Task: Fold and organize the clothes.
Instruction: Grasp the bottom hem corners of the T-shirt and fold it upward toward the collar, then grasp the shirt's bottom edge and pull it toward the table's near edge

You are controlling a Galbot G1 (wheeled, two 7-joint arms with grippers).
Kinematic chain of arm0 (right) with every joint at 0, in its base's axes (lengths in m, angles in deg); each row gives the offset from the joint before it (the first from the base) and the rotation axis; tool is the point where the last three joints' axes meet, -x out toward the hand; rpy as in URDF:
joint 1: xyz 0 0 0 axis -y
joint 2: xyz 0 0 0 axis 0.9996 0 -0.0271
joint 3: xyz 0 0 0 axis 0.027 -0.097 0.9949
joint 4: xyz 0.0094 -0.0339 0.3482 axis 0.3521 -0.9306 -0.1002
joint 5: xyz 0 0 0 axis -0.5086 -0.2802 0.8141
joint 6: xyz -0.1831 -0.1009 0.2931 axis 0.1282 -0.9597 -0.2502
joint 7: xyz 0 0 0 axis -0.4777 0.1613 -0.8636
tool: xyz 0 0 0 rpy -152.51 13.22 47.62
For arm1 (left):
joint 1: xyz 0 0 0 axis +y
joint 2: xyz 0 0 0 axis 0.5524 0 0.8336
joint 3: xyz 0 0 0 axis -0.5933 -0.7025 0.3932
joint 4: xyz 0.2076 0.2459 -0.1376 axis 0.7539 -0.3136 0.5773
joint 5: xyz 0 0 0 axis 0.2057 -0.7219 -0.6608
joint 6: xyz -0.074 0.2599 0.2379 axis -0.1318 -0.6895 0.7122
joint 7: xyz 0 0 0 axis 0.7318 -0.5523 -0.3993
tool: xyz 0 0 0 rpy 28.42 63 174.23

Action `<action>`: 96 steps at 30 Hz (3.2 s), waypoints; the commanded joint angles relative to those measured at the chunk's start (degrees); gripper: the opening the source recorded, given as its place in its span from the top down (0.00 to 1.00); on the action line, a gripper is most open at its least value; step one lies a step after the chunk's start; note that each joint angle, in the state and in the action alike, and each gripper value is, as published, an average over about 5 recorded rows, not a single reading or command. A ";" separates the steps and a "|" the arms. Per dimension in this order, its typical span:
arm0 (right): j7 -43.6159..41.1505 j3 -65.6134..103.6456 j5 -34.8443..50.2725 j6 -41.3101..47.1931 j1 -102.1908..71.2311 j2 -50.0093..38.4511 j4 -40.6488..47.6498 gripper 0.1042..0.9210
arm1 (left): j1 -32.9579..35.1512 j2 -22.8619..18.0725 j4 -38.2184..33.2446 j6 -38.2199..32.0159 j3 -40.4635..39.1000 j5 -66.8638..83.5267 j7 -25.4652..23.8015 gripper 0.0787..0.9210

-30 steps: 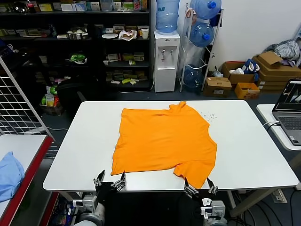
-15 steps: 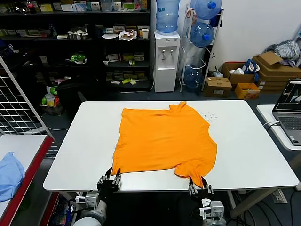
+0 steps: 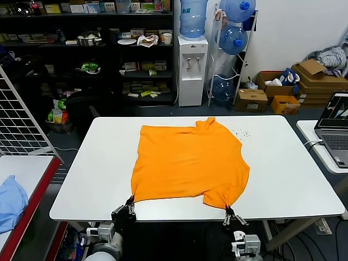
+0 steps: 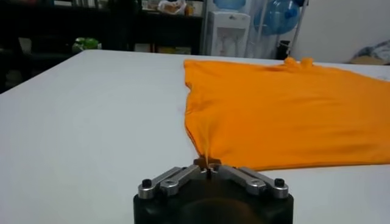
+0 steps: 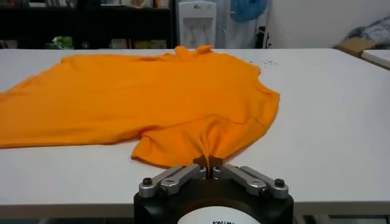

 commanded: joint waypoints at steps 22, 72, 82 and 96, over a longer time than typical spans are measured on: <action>9.11 0.26 15.62 1.48 9.85 -16.46 -4.74 0.98 | -1.49 7.96 -10.12 2.46 1.00 12.19 3.08 0.98; -0.74 3.11 22.00 0.89 16.41 -26.16 8.37 0.22 | -13.68 9.37 0.22 4.73 -7.55 17.77 4.06 0.28; -2.82 5.39 23.65 0.98 12.91 -25.05 9.38 0.00 | -13.26 6.49 3.03 4.42 -6.50 16.29 3.08 0.01; -2.07 3.81 25.00 1.83 16.43 -23.79 13.70 0.00 | -16.14 4.48 6.87 4.25 -5.92 15.95 2.88 0.00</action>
